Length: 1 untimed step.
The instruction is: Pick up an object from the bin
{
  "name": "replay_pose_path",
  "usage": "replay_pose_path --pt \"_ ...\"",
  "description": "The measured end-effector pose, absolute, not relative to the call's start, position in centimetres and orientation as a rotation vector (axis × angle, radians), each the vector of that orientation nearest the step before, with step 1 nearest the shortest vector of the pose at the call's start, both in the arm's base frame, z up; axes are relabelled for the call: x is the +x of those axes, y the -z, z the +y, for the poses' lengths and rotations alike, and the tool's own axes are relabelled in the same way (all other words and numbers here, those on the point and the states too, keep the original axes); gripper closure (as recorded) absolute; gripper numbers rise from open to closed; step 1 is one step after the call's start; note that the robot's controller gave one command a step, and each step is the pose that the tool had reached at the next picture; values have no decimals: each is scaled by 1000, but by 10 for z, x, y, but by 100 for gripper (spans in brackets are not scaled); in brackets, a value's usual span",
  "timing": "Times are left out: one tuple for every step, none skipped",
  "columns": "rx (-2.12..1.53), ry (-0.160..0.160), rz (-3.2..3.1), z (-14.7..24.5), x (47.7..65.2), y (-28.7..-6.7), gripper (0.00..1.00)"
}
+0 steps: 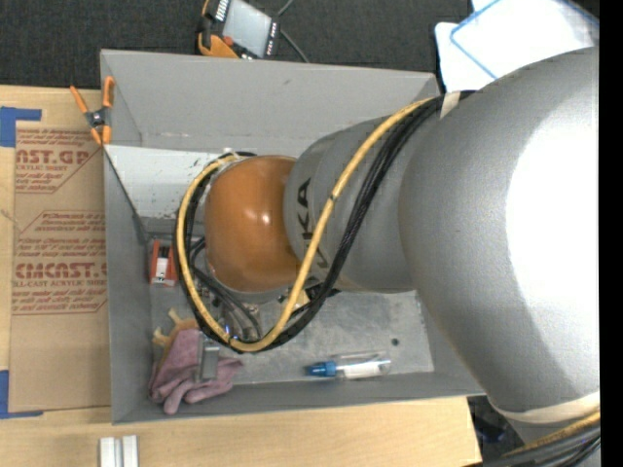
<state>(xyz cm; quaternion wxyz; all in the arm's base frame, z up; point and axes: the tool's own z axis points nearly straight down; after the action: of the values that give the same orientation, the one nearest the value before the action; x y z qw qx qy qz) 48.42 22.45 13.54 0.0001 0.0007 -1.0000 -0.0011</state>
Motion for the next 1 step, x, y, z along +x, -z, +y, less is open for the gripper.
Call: replay_pose_path --pt "2 3 -3141 224 484 -135 0"
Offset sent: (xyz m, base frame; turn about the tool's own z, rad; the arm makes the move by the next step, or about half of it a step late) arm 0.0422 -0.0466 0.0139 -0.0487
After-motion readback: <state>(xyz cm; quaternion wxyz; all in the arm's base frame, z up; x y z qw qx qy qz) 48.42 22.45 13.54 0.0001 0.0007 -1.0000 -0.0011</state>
